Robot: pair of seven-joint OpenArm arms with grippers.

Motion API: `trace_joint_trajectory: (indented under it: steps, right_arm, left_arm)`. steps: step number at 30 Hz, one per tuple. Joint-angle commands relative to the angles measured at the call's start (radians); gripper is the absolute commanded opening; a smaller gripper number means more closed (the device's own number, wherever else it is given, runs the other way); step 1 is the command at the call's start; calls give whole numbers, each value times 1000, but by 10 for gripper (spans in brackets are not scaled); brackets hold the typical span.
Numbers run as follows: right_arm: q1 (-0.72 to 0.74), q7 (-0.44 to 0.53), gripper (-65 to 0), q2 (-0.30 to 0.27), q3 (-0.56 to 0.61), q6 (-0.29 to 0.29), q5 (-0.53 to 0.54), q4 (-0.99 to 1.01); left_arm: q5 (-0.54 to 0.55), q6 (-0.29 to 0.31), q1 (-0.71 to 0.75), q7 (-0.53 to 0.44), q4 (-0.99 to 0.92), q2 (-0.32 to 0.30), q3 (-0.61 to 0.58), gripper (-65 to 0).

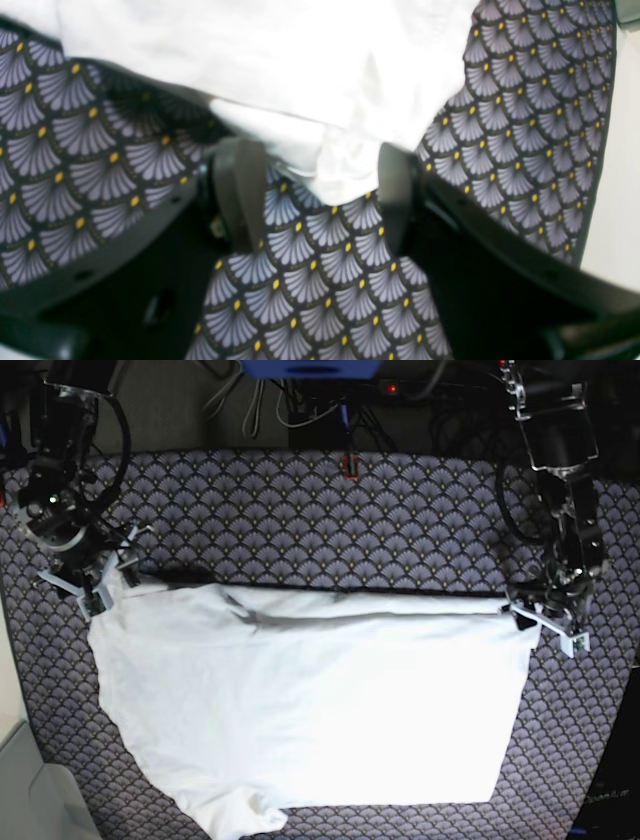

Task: Fold the T-shirt properly
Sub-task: 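Hold the shirt edge taut with both grippers, adjusting grip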

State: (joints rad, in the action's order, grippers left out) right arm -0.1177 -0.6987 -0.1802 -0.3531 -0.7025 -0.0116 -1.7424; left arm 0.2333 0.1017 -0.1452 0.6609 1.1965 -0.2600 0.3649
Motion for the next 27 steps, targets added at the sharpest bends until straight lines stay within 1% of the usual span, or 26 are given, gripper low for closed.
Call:
trace_joint_trajectory:
  steps: [1, 7, 9, 13, 18, 19, 20, 21, 23, 26, 27]
  right_arm:
    - [0, 20, -282, -12, -4, 4, 12, -15]
    - [-7, 21, -282, -12, 1, 4, 12, -15]
    - [-9, 21, -282, -12, -1, 4, 12, -15]
    - [-9, 21, -282, -12, -2, 4, 12, -15]
    - [-9, 21, -282, -12, -4, 4, 12, -15]
    - [-9, 21, -282, -12, -4, 4, 12, -15]
    - [-9, 21, -282, -12, -4, 4, 12, -15]
    - [-9, 21, -282, -12, -4, 4, 12, -15]
    - [-7, 21, -282, -14, -4, 4, 12, -15]
    - [-7, 21, -282, -14, -4, 4, 12, -15]
    - [-7, 21, -282, -14, -4, 4, 12, -15]
  left_arm:
    - [4, 0, -20, -17, 15, -12, 3, -258]
    - [5, 0, -20, -17, 7, -8, 3, -258]
    - [7, 0, -24, -17, -22, 5, 4, -258]
    - [10, 2, -29, -19, -71, 9, 4, -259]
    - [15, 2, -29, -19, -71, 11, 4, -263]
    - [15, 2, -29, -19, -70, 11, 4, -274]
    - [15, 2, -29, -19, -66, 11, 4, -301]
    - [15, 2, -29, -19, -66, 11, 6, -343]
    - [15, 2, -29, -19, -73, 11, 9, -443]
    - [13, 2, -27, -19, -74, 11, 9, -614]
    - [10, 2, -27, -19, -76, 11, 9, -650]
